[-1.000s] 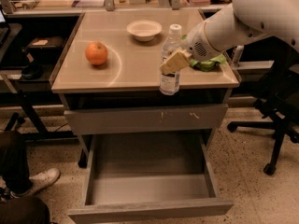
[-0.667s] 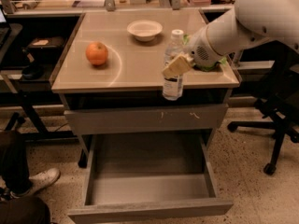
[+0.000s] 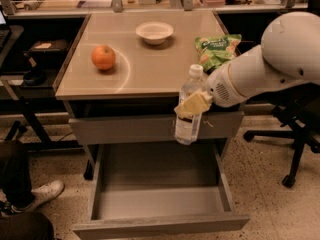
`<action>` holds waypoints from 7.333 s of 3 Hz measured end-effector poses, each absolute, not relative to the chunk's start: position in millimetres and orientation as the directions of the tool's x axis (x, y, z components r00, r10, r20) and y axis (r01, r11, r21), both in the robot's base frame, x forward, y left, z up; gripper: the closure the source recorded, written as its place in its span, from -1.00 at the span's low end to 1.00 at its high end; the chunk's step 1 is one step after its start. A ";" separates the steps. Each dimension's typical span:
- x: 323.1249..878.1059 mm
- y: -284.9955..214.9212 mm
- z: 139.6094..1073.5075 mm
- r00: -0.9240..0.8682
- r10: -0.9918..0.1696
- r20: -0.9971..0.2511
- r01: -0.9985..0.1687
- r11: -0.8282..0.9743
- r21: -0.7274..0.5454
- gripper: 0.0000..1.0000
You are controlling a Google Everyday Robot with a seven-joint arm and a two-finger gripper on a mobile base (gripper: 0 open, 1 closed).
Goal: Place blue plastic bottle into middle drawer
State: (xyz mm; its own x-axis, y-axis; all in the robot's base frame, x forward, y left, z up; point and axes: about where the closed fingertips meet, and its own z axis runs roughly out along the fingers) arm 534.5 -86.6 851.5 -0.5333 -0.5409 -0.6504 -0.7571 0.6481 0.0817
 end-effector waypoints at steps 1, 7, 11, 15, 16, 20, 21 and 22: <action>527.2 -88.1 841.2 -0.548 -0.544 -0.635 -0.754 0.650 0.095 1.00; 472.2 -68.0 697.9 -0.753 -0.411 -0.514 -0.602 0.745 0.286 1.00; 520.8 -37.2 617.7 -0.791 -0.187 -0.583 -0.435 0.842 0.320 1.00; 522.0 -33.9 536.8 -0.830 -0.105 -0.548 -0.287 0.923 0.258 1.00; 526.0 -34.6 528.6 -0.833 -0.062 -0.549 -0.253 0.927 0.278 1.00; 567.6 -47.1 481.5 -0.777 0.032 -0.629 -0.090 0.983 0.161 1.00; 570.1 -55.1 479.4 -0.746 0.047 -0.664 -0.043 0.992 0.118 1.00; 573.8 -67.1 477.2 -0.710 0.059 -0.701 0.008 0.997 0.076 1.00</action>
Offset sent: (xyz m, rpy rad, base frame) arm -0.0157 0.0006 -0.0180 -0.0038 0.0566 0.0077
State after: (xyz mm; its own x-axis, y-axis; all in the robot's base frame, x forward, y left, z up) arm 573.8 -67.1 477.2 -0.7104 0.0593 -0.7013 0.0078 0.9971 0.0763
